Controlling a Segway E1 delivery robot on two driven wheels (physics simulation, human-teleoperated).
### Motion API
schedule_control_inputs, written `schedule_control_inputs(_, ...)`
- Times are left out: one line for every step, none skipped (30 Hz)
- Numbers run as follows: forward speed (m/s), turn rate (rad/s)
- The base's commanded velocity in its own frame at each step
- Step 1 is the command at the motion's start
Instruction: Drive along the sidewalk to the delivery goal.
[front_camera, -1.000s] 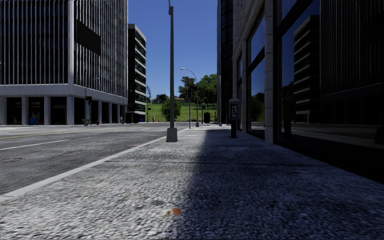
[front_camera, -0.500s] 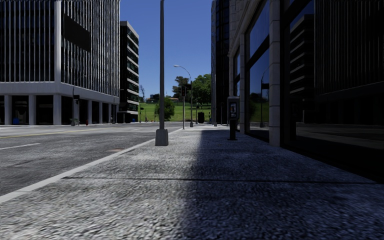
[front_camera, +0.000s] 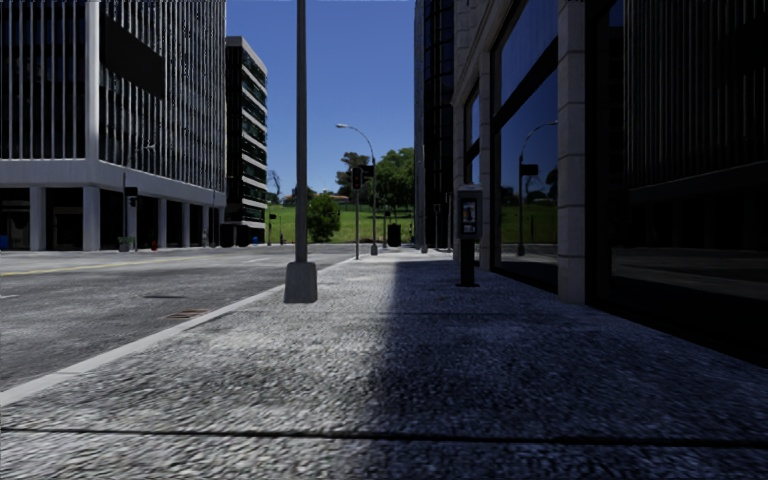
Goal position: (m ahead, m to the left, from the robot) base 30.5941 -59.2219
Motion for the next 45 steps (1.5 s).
schedule_control_inputs(2.00, -0.30)
schedule_control_inputs(2.00, -0.25)
schedule_control_inputs(2.00, -0.25)
schedule_control_inputs(2.00, -0.05)
schedule_control_inputs(2.00, 0.00)
schedule_control_inputs(2.00, 0.00)
schedule_control_inputs(2.00, 0.00)
schedule_control_inputs(2.00, 0.00)
schedule_control_inputs(2.00, 0.00)
schedule_control_inputs(2.00, 0.00)
schedule_control_inputs(2.00, 0.00)
schedule_control_inputs(2.00, 0.00)
schedule_control_inputs(2.00, 0.00)
schedule_control_inputs(2.00, 0.00)
schedule_control_inputs(2.00, 0.00)
schedule_control_inputs(2.00, 0.00)
schedule_control_inputs(2.00, 0.00)
schedule_control_inputs(2.00, 0.00)
schedule_control_inputs(2.00, 0.00)
schedule_control_inputs(2.00, 0.00)
schedule_control_inputs(2.00, 0.00)
schedule_control_inputs(2.00, 0.00)
schedule_control_inputs(2.00, 0.00)
schedule_control_inputs(2.00, 0.00)
schedule_control_inputs(2.00, 0.00)
schedule_control_inputs(2.00, 0.00)
schedule_control_inputs(2.00, 0.00)
schedule_control_inputs(2.00, 0.00)
schedule_control_inputs(2.00, 0.00)
schedule_control_inputs(2.00, 0.00)
schedule_control_inputs(2.00, 0.00)
schedule_control_inputs(2.00, 0.00)
schedule_control_inputs(2.00, 0.00)
schedule_control_inputs(2.00, 0.00)
schedule_control_inputs(2.00, 0.00)
schedule_control_inputs(2.00, 0.00)
schedule_control_inputs(2.00, 0.00)
schedule_control_inputs(2.00, 0.00)
schedule_control_inputs(2.00, 0.00)
schedule_control_inputs(2.00, 0.00)
schedule_control_inputs(2.00, 0.00)
schedule_control_inputs(2.00, 0.00)
schedule_control_inputs(2.00, 0.00)
schedule_control_inputs(2.00, 0.00)
schedule_control_inputs(2.00, 0.00)
